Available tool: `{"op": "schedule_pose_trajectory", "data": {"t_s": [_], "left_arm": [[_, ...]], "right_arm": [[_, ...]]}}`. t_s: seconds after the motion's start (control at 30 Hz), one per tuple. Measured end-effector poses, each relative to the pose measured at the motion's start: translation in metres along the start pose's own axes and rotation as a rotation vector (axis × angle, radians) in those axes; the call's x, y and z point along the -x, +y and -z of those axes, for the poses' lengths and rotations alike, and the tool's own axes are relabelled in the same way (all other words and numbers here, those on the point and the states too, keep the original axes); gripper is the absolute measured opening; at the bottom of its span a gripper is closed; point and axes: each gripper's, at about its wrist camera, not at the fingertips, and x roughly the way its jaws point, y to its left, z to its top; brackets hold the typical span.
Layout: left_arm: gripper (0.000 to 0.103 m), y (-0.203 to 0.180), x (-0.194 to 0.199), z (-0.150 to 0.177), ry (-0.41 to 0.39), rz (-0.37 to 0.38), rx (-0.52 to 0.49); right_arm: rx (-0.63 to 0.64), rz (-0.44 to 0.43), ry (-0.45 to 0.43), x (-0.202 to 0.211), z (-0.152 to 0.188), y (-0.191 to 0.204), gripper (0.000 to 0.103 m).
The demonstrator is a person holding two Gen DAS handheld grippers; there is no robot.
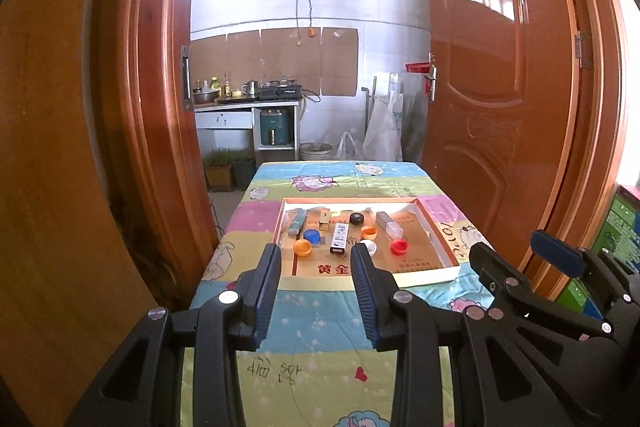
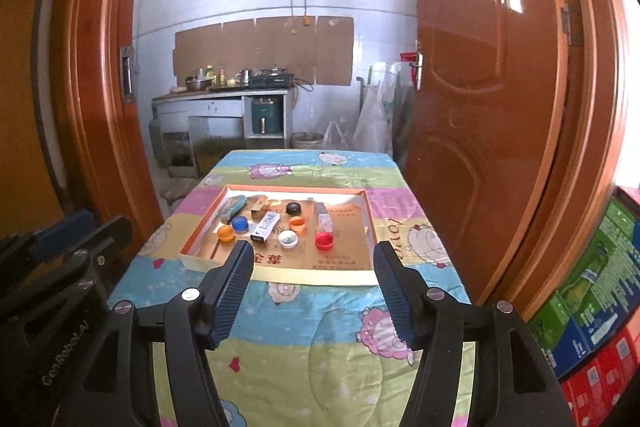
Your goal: Organize rigid objects
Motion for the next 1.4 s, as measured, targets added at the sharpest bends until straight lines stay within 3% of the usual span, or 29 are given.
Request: {"op": "schedule_pose_trajectory", "data": {"t_s": [0.67, 1.4], "left_arm": [[0.036, -0.001, 0.031, 0.015, 0.018, 0.016, -0.017], [0.036, -0.002, 0.042, 0.019, -0.004, 0.023, -0.028]], "right_arm": [[0.009, 0.027, -0.036, 0.038, 0.014, 0.001, 0.064], [0.002, 0.022, -0.064, 0.05, 0.021, 0.0, 0.064]]}}
